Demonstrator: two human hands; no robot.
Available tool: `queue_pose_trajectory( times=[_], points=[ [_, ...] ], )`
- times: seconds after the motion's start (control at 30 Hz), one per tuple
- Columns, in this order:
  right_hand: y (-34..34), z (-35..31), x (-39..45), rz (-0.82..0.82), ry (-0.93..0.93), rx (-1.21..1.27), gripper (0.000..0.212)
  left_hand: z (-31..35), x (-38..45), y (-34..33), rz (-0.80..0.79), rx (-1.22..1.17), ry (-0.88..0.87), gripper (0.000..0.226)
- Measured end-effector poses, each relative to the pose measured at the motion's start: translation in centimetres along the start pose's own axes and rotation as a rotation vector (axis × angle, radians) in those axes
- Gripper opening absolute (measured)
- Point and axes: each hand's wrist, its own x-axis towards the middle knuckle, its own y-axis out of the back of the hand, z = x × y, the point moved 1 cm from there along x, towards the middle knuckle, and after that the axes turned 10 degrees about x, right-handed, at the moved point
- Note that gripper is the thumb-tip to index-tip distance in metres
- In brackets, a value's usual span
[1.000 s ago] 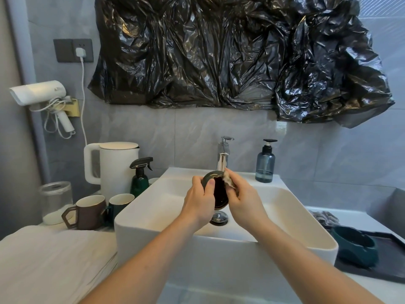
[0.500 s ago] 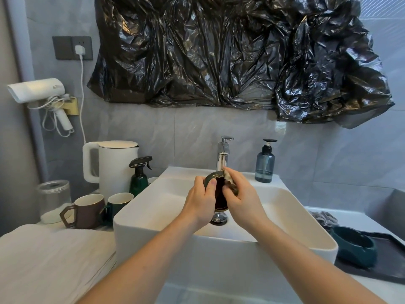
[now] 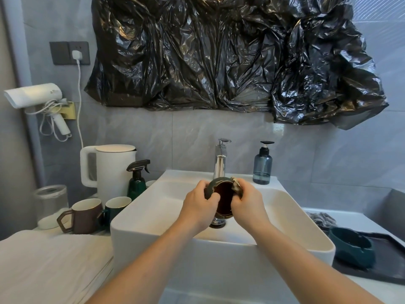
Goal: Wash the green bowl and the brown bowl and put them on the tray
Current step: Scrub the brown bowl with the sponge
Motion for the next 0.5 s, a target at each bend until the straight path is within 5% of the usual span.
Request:
queue_pose_trajectory(
  times=[0.37,0.5],
  points=[
    [-1.0,-1.4,-1.0,-0.254,0.189,0.042,0.058,-0.1,-0.1,0.6,0.157,0.253,-0.015,0.018],
    [-1.0,-0.9,-0.7,-0.234,0.112,0.137,0.031,0.1,-0.3,1.1,0.28,0.232,-0.032,0.017]
  ],
)
